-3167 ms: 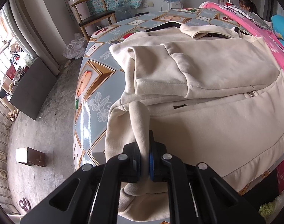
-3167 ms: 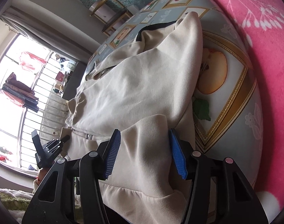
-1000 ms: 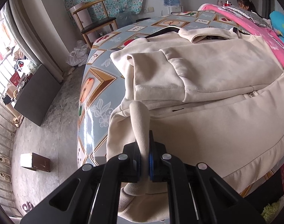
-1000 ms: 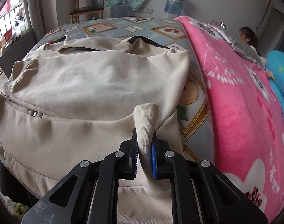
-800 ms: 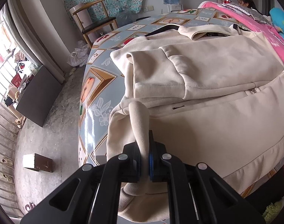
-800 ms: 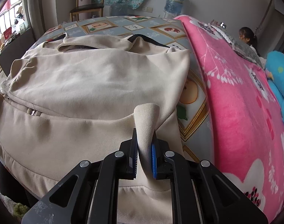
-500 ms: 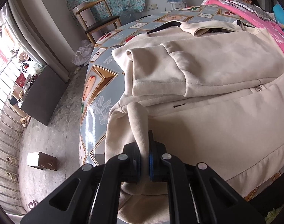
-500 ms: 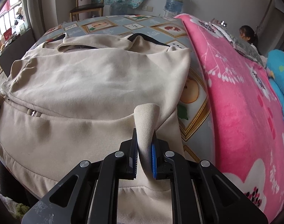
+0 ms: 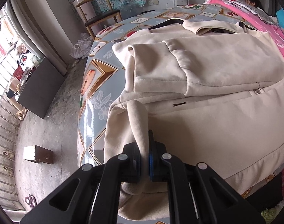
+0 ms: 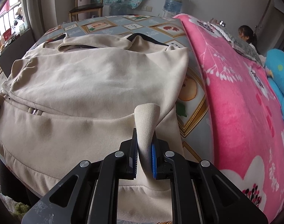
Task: Fold large clothes
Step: 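Hold both beige sleeve ends raised with the left and right tools, then lift the jacket by both sleeves and fold it over onto itself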
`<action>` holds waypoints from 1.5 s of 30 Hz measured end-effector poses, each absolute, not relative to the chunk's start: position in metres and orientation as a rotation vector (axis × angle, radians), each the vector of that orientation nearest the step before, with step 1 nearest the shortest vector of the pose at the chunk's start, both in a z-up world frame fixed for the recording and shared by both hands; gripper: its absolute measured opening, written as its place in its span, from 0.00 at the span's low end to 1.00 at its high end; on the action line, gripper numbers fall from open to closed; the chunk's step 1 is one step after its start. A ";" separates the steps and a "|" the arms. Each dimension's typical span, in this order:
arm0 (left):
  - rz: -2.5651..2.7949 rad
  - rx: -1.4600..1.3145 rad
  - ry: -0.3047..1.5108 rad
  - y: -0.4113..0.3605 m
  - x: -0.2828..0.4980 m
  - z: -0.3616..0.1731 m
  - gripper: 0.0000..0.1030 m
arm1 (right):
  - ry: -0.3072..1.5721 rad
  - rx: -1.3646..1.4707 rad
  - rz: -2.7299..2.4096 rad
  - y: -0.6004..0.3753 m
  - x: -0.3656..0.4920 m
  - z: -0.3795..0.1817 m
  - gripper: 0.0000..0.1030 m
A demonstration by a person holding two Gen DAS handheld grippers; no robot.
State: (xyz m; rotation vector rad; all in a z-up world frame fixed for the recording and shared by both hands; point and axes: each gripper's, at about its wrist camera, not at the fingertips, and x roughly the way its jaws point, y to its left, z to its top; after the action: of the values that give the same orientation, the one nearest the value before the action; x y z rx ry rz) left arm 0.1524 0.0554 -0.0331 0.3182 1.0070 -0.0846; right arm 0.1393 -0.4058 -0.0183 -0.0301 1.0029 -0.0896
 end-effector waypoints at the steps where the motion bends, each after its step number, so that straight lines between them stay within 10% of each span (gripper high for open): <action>1: -0.084 0.310 1.009 0.056 0.152 -0.033 0.07 | 1.002 -0.031 -0.091 -0.406 0.139 -0.018 0.11; 45: -0.191 0.181 0.614 0.070 0.123 0.105 0.06 | 0.591 0.083 -0.177 -0.431 0.109 0.096 0.09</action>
State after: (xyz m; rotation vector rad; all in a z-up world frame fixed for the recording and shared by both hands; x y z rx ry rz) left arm 0.1230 0.0697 0.1046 0.1812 0.6138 -0.1913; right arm 0.1092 -0.4313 0.0964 0.0828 0.5911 -0.1773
